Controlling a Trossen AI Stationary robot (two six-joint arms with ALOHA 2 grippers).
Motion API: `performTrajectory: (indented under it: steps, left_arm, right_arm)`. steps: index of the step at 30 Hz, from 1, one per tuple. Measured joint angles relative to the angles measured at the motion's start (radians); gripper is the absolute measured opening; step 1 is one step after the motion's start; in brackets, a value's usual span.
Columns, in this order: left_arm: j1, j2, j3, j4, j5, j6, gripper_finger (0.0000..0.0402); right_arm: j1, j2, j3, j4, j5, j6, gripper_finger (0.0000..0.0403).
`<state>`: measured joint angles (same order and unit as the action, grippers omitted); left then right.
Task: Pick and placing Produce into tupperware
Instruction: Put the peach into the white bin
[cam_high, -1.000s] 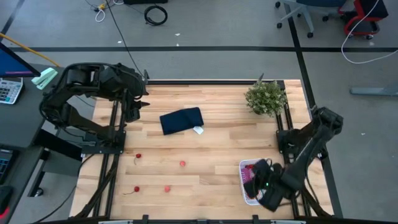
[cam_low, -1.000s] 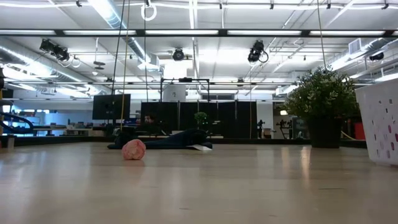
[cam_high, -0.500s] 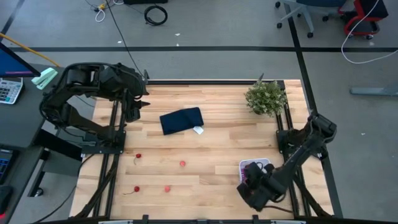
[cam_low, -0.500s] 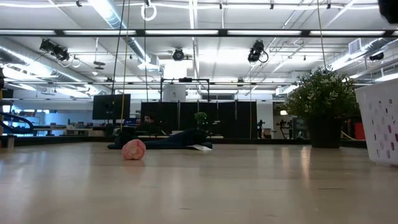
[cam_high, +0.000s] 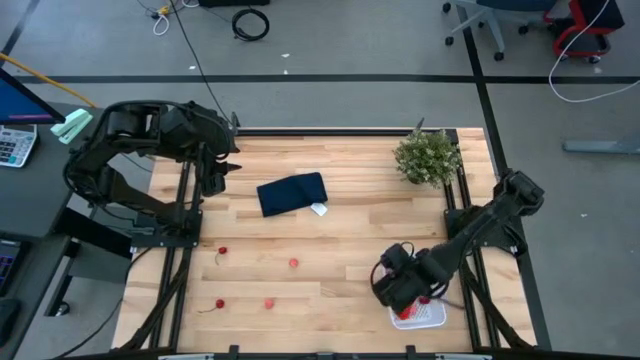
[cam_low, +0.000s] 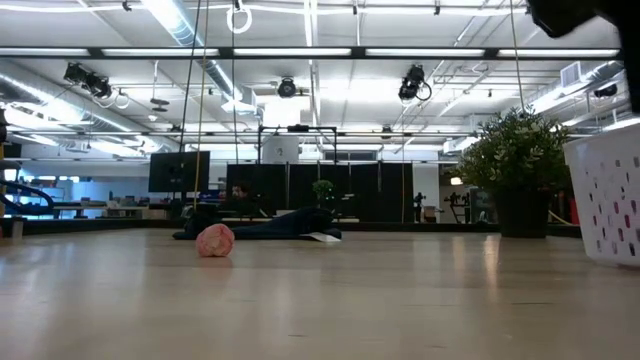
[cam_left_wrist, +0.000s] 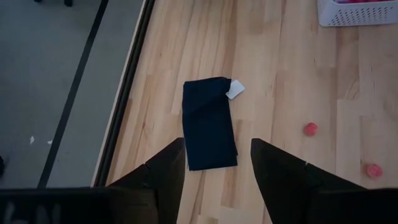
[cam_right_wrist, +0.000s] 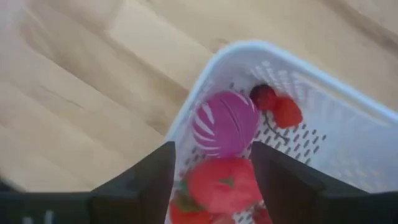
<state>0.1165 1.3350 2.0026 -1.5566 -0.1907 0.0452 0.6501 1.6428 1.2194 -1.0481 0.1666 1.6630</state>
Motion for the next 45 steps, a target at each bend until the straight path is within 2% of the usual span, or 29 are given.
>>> performTrajectory:
  steps: [3, 6, 8, 10, 13, 16, 20, 24, 32, 37, 45]
  left_arm:
    - [0.000, 0.000, 0.000, 0.002, 0.000, 0.001, 0.0190]
    - [0.000, 0.000, 0.000, 0.015, 0.000, 0.001, 0.0190]
    - [0.000, 0.000, 0.000, 0.029, 0.000, 0.002, 0.0188]
    - [0.000, 0.000, 0.000, 0.034, 0.000, 0.002, 0.0185]
    - [0.000, 0.000, 0.000, 0.038, 0.000, 0.003, 0.0183]
    - [0.000, 0.000, 0.000, 0.038, 0.000, 0.004, 0.0185]
    - [0.000, 0.000, 0.000, 0.038, 0.000, 0.003, 0.0188]
    - [0.000, 0.000, 0.000, 0.038, 0.000, 0.003, 0.0184]
    - [0.000, 0.000, 0.000, 0.039, 0.000, 0.003, 0.0185]
    - [0.000, 0.000, 0.000, 0.040, 0.000, 0.003, 0.0186]
    - [0.000, 0.000, 0.000, 0.041, 0.000, 0.002, 0.0183]
  right_arm:
    - [-0.038, -0.067, 0.000, 0.023, 0.082, -0.038, 0.0223]
    - [-0.075, -0.123, 0.000, 0.109, 0.279, -0.120, 0.0217]
    - [-0.105, -0.136, 0.001, 0.220, 0.411, -0.226, 0.0211]
    - [-0.144, -0.120, 0.001, 0.361, 0.462, -0.395, 0.0204]
    - [-0.209, -0.043, 0.001, 0.613, 0.428, -0.654, 0.0194]
    - [-0.261, 0.068, 0.001, 0.836, 0.329, -0.854, 0.0190]
    - [-0.301, 0.220, 0.001, 1.034, 0.212, -0.966, 0.0188]
    - [-0.319, 0.336, 0.001, 1.157, 0.193, -1.035, 0.0188]
    - [-0.342, 0.465, 0.007, 1.359, 0.118, -1.150, 0.0188]
    - [-0.357, 0.502, 0.039, 1.360, 0.115, -1.195, 0.0195]
    - [-0.388, 0.489, 0.043, 1.351, 0.112, -1.196, 0.0206]
